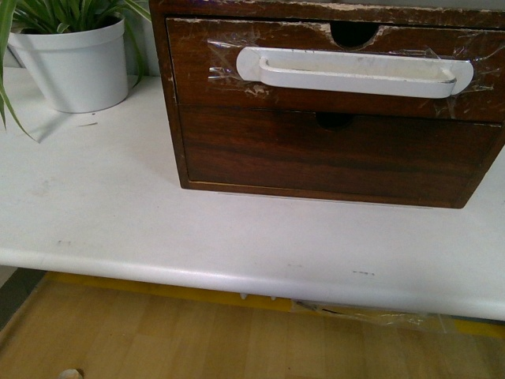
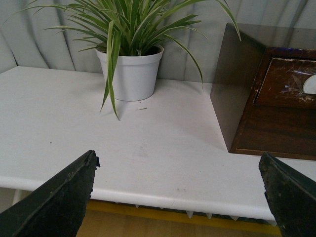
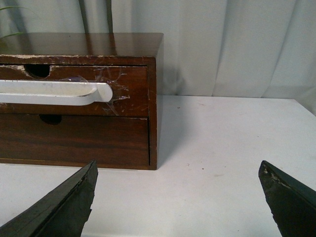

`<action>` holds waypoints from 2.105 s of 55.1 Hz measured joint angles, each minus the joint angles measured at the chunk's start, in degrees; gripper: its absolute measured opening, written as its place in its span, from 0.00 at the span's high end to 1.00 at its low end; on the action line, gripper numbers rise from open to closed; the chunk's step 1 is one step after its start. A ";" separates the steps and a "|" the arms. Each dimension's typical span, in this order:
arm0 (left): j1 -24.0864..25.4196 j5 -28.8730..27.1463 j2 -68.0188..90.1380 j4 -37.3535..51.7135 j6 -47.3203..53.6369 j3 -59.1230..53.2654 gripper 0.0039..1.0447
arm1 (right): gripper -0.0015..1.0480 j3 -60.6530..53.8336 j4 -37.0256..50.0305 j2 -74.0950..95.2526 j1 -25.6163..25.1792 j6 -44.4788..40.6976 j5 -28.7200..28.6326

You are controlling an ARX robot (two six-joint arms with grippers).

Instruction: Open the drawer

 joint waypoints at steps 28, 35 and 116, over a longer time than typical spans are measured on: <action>0.00 0.00 0.00 0.00 0.00 0.00 0.06 | 0.09 0.00 0.00 0.00 0.00 0.00 0.00; 0.00 0.00 0.00 0.00 0.00 0.00 0.06 | 0.09 0.00 0.00 0.00 0.00 0.00 0.00; -25.73 16.50 86.53 -22.56 50.38 67.78 0.06 | 0.09 43.87 -16.85 64.43 7.06 -58.49 -24.61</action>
